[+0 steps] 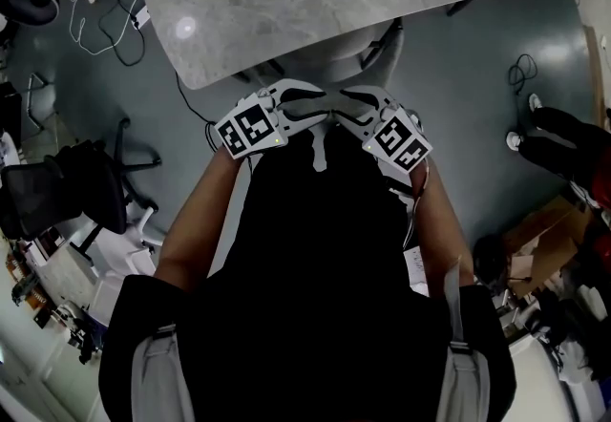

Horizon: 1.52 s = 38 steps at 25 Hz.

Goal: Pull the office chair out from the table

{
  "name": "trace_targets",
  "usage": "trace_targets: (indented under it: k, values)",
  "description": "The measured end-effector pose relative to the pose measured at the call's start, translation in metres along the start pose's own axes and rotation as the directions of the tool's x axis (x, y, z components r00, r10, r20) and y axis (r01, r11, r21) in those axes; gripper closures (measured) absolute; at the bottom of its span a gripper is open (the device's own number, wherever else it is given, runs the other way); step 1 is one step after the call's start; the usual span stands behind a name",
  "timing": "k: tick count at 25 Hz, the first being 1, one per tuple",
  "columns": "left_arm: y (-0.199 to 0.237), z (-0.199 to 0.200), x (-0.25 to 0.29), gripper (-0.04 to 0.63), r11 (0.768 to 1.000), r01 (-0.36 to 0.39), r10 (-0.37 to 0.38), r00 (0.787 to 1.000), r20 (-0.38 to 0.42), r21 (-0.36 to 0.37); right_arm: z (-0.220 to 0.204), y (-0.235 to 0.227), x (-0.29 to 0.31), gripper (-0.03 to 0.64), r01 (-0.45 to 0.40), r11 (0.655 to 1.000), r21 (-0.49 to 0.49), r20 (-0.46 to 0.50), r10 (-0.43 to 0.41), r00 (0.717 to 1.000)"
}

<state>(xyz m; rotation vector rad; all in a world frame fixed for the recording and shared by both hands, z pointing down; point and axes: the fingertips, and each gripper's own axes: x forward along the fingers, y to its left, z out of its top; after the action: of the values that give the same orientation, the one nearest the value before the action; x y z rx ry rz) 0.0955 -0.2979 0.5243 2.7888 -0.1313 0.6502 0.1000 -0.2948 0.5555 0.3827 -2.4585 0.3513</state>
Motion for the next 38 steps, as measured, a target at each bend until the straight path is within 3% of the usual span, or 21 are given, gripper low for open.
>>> trace_targets:
  k: [6,16,24,34,38]
  values:
    - [0.000,-0.023,0.010,0.412,1.000,0.020,-0.019,0.994,-0.111,0.007,-0.011,0.005,0.011,0.429,-0.026,0.998,-0.061,-0.071,0.022,0.997]
    - [-0.004,-0.052,0.023,0.363,0.999,0.043,-0.039,0.977,-0.208,0.014,-0.041,0.012,0.027,0.397,-0.086,0.988,-0.127,-0.201,0.059,0.978]
    - [-0.012,-0.078,0.036,0.360,0.994,0.088,-0.062,0.935,-0.349,0.060,-0.052,0.014,0.031,0.397,-0.110,0.983,-0.146,-0.254,0.070,0.965]
    - [-0.014,-0.098,0.045,0.360,0.986,0.091,-0.018,0.889,-0.458,0.137,-0.073,0.024,0.042,0.397,-0.154,0.974,-0.169,-0.338,0.090,0.937]
    - [-0.015,-0.112,0.045,0.360,0.981,0.098,0.002,0.858,-0.513,0.167,-0.079,0.023,0.044,0.397,-0.146,0.973,-0.179,-0.359,0.073,0.930]
